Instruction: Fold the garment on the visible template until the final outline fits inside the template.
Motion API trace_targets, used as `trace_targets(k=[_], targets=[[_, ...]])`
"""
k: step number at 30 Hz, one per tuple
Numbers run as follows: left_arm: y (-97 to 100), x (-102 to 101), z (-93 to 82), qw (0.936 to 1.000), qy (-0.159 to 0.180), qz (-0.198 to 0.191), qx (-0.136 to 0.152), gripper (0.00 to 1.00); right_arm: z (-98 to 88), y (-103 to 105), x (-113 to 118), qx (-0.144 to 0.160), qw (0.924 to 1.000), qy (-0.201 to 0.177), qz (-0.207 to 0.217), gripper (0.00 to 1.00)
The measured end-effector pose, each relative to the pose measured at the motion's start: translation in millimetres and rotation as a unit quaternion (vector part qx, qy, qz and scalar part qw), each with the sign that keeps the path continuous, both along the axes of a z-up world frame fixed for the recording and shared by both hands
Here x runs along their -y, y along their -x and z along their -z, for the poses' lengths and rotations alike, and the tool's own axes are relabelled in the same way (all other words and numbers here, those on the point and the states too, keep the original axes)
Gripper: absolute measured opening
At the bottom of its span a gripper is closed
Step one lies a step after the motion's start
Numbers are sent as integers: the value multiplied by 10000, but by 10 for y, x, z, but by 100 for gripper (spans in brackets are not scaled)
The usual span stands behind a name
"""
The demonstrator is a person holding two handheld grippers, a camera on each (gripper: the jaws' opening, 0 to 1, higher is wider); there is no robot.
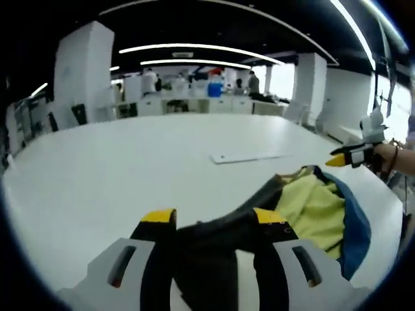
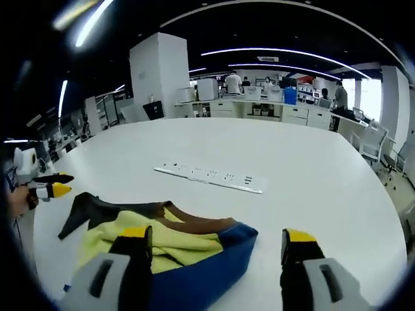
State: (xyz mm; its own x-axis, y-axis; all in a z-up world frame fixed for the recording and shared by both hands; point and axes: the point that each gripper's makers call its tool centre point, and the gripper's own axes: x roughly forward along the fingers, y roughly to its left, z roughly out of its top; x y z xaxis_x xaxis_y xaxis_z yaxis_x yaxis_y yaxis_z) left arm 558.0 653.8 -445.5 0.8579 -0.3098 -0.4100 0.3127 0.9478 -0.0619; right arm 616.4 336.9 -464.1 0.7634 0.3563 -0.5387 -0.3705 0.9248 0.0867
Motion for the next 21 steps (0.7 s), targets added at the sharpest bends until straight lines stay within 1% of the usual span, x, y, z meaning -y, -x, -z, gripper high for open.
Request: trace_targets(k=[2,3,4,8,10,11,13,14,15,17,18,20,21], targets=[[62,99,-41,9999,31,139,40,50,-10,10,-40,-11,9999,-55,-91,85],[101,161,-56,9997,74,227,41,52,-39,142,-110,-65,9998,-83,-145,86],[127,186,-73,9996,91,276,49,53,-47,206,-149,-100,9997,-93,-190,87],[217,332,-64,9986,155,505,50,59,-68,424,-262,-117,9987,80,-499,87],[267,421,-55,9977,194,653,41,62,-100,604,-343,-106,9983,70,-564,86],[306,477,-41,9970,201,753,13,63,-76,620,-362,-151,9977,73,-653,86],[381,584,-29,9956,211,909,-15,63,-76,721,-412,-169,9972,58,-728,83],[409,618,2,9946,192,1021,-52,63,-80,851,-463,-179,9966,62,-807,82],[432,647,19,9939,173,1088,-71,63,-74,869,-475,-182,9963,66,-839,81],[522,754,18,9925,174,1204,-118,63,-73,982,-536,-180,9955,80,-926,81],[566,804,26,9915,196,1278,-143,63,-77,1060,-597,-164,9944,63,-1042,80],[614,857,25,9903,217,1362,-146,63,-73,1115,-642,-190,9935,38,-1125,80],[649,895,15,9894,240,1426,-119,64,-72,1194,-693,-201,9926,19,-1198,80]])
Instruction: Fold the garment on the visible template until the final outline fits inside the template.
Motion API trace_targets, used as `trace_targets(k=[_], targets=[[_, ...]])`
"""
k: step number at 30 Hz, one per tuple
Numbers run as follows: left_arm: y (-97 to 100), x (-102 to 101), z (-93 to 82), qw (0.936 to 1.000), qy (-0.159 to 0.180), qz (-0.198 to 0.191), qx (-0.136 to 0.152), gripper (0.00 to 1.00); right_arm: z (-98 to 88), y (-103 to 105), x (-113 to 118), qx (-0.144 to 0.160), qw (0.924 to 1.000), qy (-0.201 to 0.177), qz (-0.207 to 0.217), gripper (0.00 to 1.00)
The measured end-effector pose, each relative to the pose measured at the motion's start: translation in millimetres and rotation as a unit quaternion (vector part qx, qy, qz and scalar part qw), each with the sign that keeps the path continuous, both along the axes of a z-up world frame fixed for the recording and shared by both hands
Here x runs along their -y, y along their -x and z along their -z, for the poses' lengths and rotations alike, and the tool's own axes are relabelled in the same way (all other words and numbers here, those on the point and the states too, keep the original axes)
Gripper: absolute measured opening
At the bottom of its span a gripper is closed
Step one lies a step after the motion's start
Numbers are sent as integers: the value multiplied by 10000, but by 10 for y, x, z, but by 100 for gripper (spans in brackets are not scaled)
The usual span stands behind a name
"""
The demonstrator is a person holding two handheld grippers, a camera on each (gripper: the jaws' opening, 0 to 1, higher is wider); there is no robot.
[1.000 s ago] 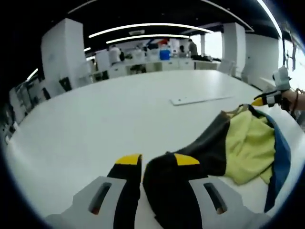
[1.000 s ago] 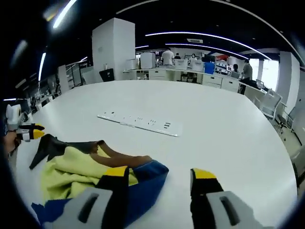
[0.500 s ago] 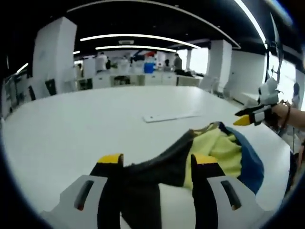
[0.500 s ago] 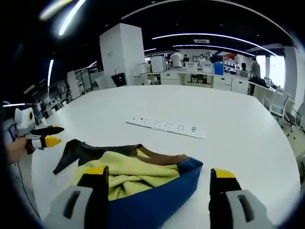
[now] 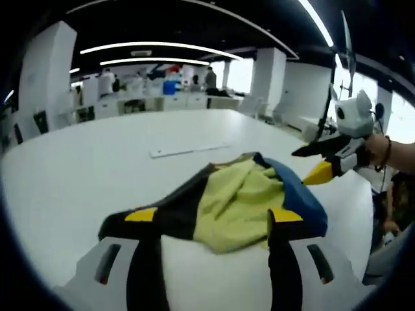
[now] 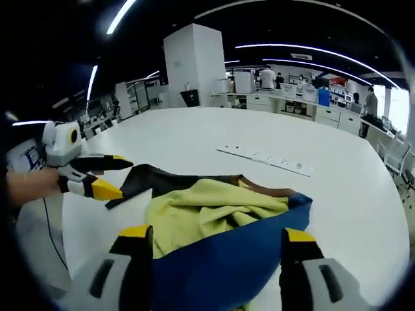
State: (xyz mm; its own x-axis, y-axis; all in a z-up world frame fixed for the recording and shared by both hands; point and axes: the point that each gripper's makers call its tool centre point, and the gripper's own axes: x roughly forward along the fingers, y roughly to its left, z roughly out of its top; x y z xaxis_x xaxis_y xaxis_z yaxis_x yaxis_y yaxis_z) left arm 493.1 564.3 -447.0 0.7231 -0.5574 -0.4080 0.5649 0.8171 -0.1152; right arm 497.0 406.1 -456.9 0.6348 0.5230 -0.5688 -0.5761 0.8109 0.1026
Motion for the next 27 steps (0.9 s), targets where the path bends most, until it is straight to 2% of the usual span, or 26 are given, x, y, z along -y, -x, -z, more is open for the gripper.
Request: trace_targets(k=[4,8,12,14,17,21,25,27], targets=[[116,90,-30,9999,36,138,22,68,32,173,-106,-48,9998,-50,-178,80],[165,82,-72,9998,79,153,81,73,67,391,-234,-142,9993,-106,-344,79],[235,79,-84,9997,143,157,74,77,129,611,-399,-172,9978,-69,-630,77],[291,80,-95,9997,155,154,84,79,194,741,-526,-201,9953,-36,-949,76],[337,69,-101,9997,170,130,78,80,277,888,-661,-188,9924,78,-1212,73],[376,54,-114,9998,163,114,75,81,353,976,-793,-67,9907,33,-1356,66],[428,44,-146,9998,97,149,121,83,449,1095,-904,-17,9854,169,-1695,61],[453,32,-165,9997,106,148,131,84,529,1101,-929,-12,9849,239,-1717,58]])
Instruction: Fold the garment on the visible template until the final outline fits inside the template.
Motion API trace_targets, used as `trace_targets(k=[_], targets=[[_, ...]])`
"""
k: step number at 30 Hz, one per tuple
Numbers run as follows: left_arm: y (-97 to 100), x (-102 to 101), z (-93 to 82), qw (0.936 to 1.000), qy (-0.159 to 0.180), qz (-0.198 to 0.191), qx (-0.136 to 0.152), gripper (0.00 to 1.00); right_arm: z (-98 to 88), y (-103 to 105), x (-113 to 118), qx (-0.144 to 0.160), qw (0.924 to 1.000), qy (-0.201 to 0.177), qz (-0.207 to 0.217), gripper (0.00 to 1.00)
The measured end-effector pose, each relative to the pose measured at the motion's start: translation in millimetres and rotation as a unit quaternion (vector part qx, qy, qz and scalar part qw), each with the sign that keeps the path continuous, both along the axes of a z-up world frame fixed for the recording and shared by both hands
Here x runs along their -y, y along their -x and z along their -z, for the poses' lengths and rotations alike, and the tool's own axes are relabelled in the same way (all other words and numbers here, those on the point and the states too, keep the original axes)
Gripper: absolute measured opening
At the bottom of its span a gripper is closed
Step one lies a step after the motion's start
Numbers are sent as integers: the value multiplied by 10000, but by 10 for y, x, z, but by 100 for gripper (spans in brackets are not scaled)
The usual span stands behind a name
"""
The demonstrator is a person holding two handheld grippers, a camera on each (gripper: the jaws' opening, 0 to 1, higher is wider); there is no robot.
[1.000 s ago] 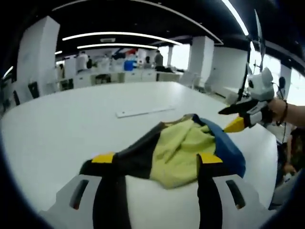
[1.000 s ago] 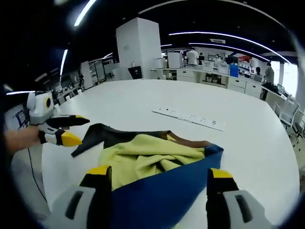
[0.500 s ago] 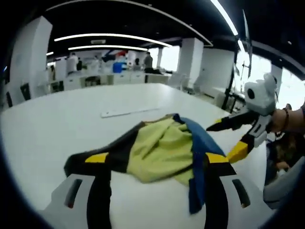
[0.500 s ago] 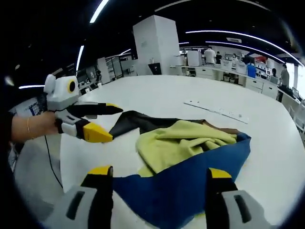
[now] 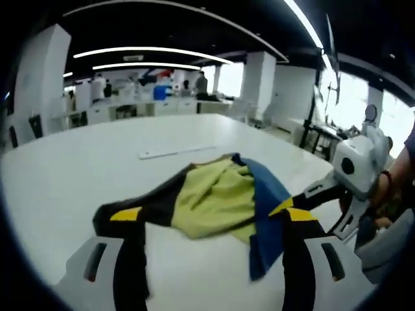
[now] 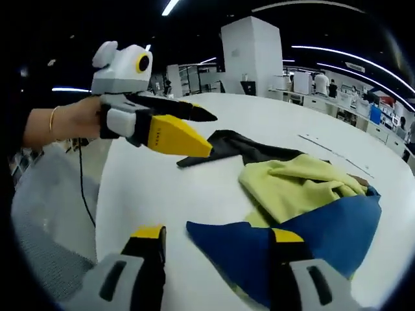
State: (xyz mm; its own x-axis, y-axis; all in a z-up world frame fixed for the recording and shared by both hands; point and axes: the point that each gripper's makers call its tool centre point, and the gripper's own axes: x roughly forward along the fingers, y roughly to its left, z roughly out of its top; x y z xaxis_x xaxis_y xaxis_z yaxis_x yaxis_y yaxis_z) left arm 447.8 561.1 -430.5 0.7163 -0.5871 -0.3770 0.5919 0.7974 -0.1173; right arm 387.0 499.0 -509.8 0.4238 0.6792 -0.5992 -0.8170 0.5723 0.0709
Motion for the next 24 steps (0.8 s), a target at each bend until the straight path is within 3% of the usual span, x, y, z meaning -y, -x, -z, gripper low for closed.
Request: trace_targets(k=[8,19,22,24], targets=[[104,-22,-87,9999,127,-54,55,87,205,-13,-19,-72,9997,223,-40,45],[129,-68,-54,10000,-57,-68,25,91,272,-106,87,355,9970,672,-150,18],[152,-72,-50,9999,-137,-28,29,93,266,-106,116,433,9959,777,-173,4],[167,-85,-48,9997,-222,-7,61,93,274,-118,108,441,9961,741,-192,2]])
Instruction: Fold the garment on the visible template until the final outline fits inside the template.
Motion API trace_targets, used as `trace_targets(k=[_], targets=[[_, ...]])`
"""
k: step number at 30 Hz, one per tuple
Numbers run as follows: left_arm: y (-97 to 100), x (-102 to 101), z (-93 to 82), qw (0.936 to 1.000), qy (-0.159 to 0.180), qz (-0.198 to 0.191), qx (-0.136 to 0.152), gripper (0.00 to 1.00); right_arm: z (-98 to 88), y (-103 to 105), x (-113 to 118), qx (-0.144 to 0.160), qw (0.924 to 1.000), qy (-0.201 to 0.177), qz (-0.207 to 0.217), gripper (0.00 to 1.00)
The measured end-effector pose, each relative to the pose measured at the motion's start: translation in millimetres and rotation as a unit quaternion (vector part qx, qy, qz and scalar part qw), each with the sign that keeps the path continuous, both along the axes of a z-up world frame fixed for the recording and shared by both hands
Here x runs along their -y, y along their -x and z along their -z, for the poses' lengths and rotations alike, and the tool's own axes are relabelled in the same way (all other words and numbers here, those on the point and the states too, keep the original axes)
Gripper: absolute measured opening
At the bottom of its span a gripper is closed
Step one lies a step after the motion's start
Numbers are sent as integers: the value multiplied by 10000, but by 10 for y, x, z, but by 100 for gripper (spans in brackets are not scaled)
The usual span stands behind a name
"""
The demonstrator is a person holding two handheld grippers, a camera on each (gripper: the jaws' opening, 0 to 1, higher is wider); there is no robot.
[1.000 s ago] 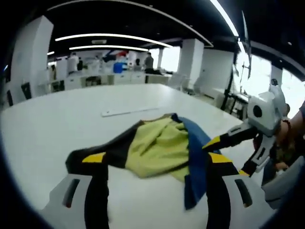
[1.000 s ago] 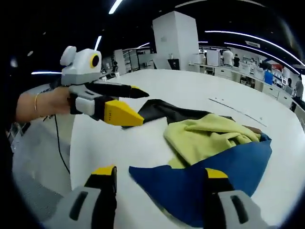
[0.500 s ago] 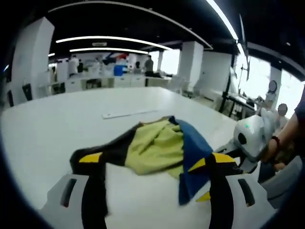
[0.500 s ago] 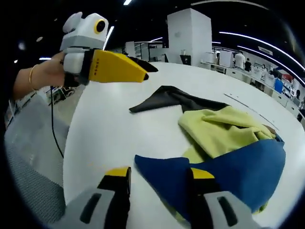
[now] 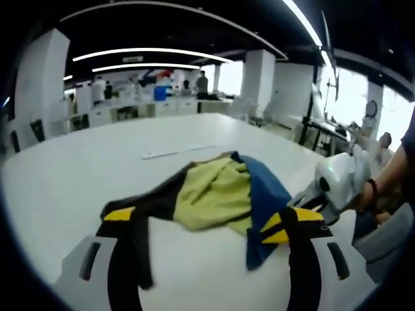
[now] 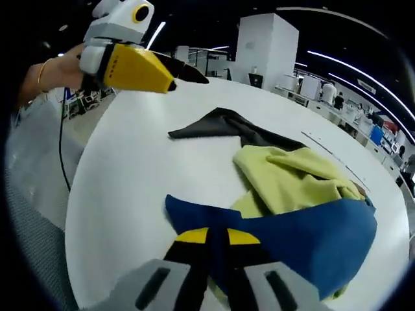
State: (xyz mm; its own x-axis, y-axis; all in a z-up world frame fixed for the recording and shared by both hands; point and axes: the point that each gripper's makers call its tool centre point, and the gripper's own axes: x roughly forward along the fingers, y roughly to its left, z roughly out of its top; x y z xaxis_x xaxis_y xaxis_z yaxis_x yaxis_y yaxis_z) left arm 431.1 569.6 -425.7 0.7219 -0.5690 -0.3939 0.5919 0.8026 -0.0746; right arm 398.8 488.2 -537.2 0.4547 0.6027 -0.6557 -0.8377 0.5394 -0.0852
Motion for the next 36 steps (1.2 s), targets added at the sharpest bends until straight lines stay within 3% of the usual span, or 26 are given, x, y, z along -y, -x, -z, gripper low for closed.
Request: trace_targets(k=[6,8,14,19,21,26,29,36], targets=[[38,-23,-3,10000,-95,15,7,93,1,72,-62,-266,9995,-170,4,14],[35,-32,-8,9999,-101,11,10,92,10,68,-55,-19,9997,78,-216,14],[72,-59,-4,9998,-184,16,-4,91,19,107,-99,-240,9996,-74,-129,7],[77,-89,-4,9997,-225,-6,-10,90,19,42,-57,-130,9999,18,1,0],[84,-102,-5,9997,-237,-19,-19,90,14,31,-60,-209,9998,-50,46,0],[100,-135,-5,9996,-269,-34,-24,89,11,18,-67,-74,10000,12,-55,0],[114,-139,-16,9996,-273,-47,-17,89,-45,18,-61,-99,9995,-279,68,0],[131,-168,-22,9996,-268,-94,-5,88,-251,6,11,130,9992,-386,49,0]])
